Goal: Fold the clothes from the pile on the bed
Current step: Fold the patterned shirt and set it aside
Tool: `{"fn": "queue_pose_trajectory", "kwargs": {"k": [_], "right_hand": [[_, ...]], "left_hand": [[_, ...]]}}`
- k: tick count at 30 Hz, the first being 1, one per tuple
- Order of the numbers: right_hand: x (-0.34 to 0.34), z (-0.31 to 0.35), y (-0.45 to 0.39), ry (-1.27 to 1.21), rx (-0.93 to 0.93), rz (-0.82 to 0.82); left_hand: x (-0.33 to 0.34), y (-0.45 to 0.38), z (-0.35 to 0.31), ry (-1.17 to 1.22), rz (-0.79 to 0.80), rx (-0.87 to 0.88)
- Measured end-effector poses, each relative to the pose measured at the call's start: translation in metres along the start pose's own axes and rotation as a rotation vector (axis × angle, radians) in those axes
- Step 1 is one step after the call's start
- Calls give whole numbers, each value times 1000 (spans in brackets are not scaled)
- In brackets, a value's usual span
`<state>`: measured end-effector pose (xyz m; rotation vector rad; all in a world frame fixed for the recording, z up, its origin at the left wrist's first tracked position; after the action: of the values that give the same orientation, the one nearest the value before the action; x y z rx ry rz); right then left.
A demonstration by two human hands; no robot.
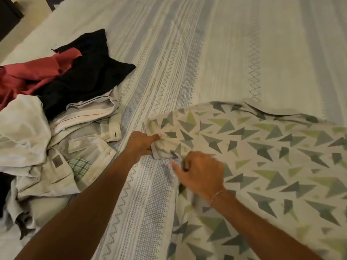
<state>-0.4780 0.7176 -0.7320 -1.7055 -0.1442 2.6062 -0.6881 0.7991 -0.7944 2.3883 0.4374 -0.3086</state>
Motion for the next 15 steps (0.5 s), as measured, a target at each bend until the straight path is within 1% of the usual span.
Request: {"fn": "queue_pose_trajectory", "kwargs": {"k": [1, 2, 3, 4, 5, 6, 7, 8, 9, 11, 13, 15], "right_hand": [[9, 5, 14, 61, 34, 87], [17, 9, 22, 89, 35, 119], [22, 15, 27, 68, 27, 133], [25, 20, 28, 0, 28, 133], [28, 24, 28, -93, 41, 132], [30, 27, 28, -170, 65, 131], [32, 29, 28, -213, 93, 119], [32, 30, 29, -222, 113, 93], [32, 30, 35, -200, 129, 74], [32, 27, 54, -116, 179, 87], [33, 27, 77, 22, 189, 167], [35, 29, 91, 38, 167, 210]], "left_hand": [[2, -1, 0, -17, 56, -17], [1, 2, -4, -28, 81, 4], [-1, 4, -10, -32, 64, 63], [-5, 4, -20, -68, 6, 180], [-8, 7, -32, -146, -72, 320], [-8, 11, -40, -229, -133, 425], [-8, 12, -42, -283, -196, 493], [-8, 13, -44, -298, -226, 499], [-8, 11, -39, -268, -209, 428], [-6, 12, -16, -191, -137, 164], [-2, 24, 3, -232, 24, -41], [0, 33, 11, -306, 157, -84]]}}
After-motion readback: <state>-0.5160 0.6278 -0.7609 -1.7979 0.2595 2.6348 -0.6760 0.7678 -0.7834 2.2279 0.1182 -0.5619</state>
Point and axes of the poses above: each hand's wrist, its own y-axis away from the middle knuckle, its own x-axis out of the palm, z = x × y, the point moved 6 cm from there along -y, towards the middle knuckle, and after that the axes turned 9 degrees about -z, right-handed, at the moved point
